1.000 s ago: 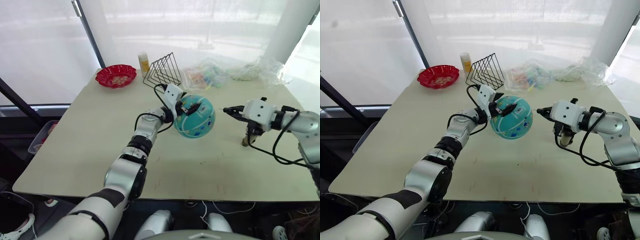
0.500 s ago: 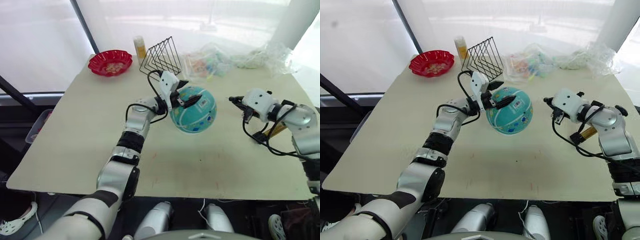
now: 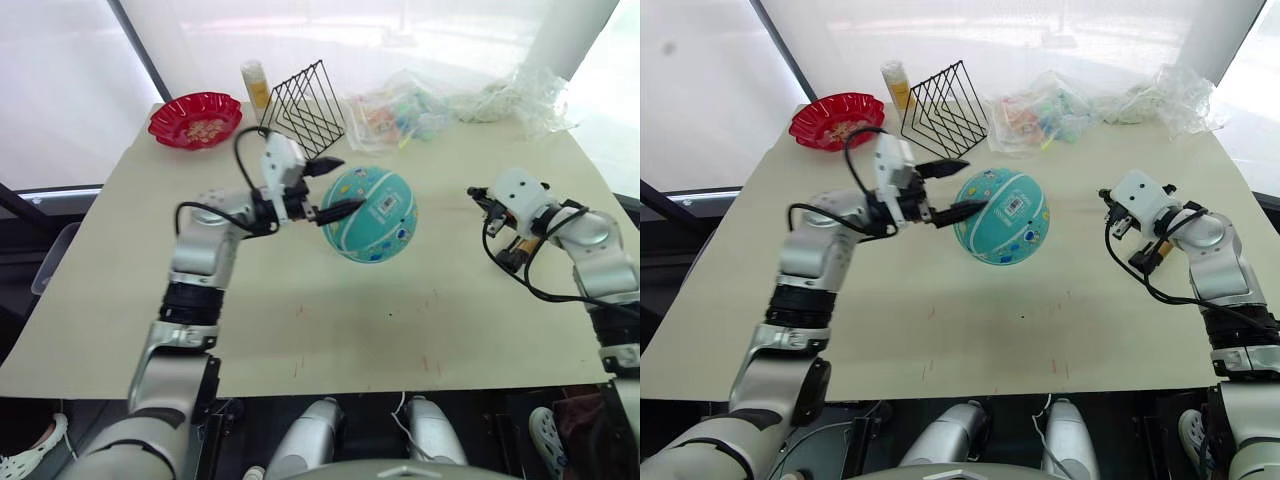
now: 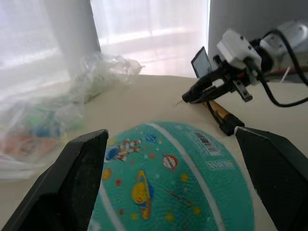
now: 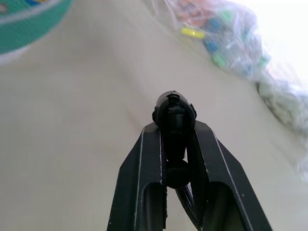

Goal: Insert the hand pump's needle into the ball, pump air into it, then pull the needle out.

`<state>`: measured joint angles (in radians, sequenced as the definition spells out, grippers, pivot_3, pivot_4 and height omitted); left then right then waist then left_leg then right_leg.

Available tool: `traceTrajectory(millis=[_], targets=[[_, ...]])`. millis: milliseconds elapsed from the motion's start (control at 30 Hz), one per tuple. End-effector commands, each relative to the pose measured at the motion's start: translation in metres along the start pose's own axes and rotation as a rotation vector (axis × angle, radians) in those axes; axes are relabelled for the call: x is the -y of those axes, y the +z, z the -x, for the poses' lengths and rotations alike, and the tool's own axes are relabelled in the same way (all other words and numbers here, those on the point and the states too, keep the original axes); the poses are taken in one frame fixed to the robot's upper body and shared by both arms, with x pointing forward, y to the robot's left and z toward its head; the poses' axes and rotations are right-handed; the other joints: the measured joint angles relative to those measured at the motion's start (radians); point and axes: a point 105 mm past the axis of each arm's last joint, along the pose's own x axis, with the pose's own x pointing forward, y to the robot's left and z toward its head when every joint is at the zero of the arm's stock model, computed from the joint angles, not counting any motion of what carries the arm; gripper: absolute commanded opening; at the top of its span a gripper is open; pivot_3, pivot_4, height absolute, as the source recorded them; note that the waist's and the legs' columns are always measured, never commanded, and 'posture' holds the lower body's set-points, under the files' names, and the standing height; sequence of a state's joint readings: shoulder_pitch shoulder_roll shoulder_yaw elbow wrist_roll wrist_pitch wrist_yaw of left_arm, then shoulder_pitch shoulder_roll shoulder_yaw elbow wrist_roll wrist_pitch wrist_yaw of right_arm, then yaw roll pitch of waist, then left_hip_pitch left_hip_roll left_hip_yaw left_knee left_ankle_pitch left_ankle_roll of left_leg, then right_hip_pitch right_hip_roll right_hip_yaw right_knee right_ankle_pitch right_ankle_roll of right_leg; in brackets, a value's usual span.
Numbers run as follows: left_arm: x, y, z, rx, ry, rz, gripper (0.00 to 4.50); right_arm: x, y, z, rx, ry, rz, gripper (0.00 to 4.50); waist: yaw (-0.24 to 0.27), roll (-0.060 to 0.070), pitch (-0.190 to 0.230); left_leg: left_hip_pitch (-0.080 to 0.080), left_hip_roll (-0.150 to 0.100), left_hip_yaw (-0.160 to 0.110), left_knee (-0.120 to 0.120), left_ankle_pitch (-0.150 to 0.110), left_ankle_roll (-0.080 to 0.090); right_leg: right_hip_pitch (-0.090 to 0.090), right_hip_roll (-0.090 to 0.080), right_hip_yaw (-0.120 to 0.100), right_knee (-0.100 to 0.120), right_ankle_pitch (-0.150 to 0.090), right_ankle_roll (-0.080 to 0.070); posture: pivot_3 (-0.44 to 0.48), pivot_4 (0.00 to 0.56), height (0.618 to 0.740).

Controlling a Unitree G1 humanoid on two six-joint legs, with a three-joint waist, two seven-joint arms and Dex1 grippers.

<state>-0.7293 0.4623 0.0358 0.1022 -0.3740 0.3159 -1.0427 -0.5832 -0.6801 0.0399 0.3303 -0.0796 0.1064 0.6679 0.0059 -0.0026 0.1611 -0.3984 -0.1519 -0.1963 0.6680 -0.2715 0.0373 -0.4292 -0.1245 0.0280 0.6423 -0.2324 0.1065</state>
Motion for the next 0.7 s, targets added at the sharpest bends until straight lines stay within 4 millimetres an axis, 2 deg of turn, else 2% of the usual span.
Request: traceTrajectory(millis=[33, 167, 333, 400, 500, 700], targets=[[0.009, 0.020, 0.006, 0.057, -0.035, -0.022, 4.50, 0.009, 0.002, 0.002, 0.004, -0.048, -0.003, 0.10, 0.005, 0.000, 0.000, 0.000, 0.000, 0.000, 0.000, 0.000, 0.000, 0.000, 0.000, 0.000, 0.000, 0.000, 0.000, 0.000, 0.150, 0.740], [0.023, 0.019, 0.032, 0.030, -0.082, 0.012, 4.50, 0.003, -0.002, -0.002, -0.005, -0.061, -0.034, 0.10, 0.004, 0.000, 0.000, 0.000, 0.000, 0.000, 0.000, 0.000, 0.000, 0.000, 0.001, 0.000, 0.000, 0.000, 0.000, 0.000, 0.150, 0.740], [0.033, 0.016, 0.053, -0.015, -0.114, 0.042, 4.50, 0.005, -0.004, -0.003, -0.019, -0.104, -0.056, 0.10, 0.001, 0.001, 0.000, 0.000, 0.002, 0.000, 0.000, 0.000, 0.000, -0.001, 0.002, 0.000, 0.001, 0.001, -0.002, 0.000, 0.150, 0.740], [0.048, 0.004, 0.074, -0.082, -0.174, 0.058, 4.50, 0.005, -0.007, -0.004, -0.025, -0.138, -0.097, 0.10, 0.000, 0.001, 0.000, 0.000, 0.002, 0.001, 0.000, 0.000, -0.001, -0.001, 0.002, 0.000, 0.001, 0.001, -0.003, 0.000, 0.150, 0.740], [0.063, -0.003, 0.094, -0.115, -0.236, 0.092, 4.50, 0.007, -0.012, -0.004, -0.043, -0.180, -0.134, 0.10, -0.012, 0.003, 0.001, 0.001, 0.003, 0.002, -0.002, 0.000, -0.001, -0.001, 0.003, 0.002, 0.001, 0.001, -0.003, 0.000, 0.150, 0.740], [0.056, -0.010, 0.118, -0.149, -0.194, 0.078, 4.50, 0.014, -0.017, -0.002, -0.075, -0.218, -0.166, 0.10, -0.007, 0.003, 0.001, 0.001, 0.005, 0.002, -0.001, 0.001, -0.002, -0.001, 0.004, 0.001, 0.001, 0.003, -0.006, 0.000, 0.150, 0.740]])
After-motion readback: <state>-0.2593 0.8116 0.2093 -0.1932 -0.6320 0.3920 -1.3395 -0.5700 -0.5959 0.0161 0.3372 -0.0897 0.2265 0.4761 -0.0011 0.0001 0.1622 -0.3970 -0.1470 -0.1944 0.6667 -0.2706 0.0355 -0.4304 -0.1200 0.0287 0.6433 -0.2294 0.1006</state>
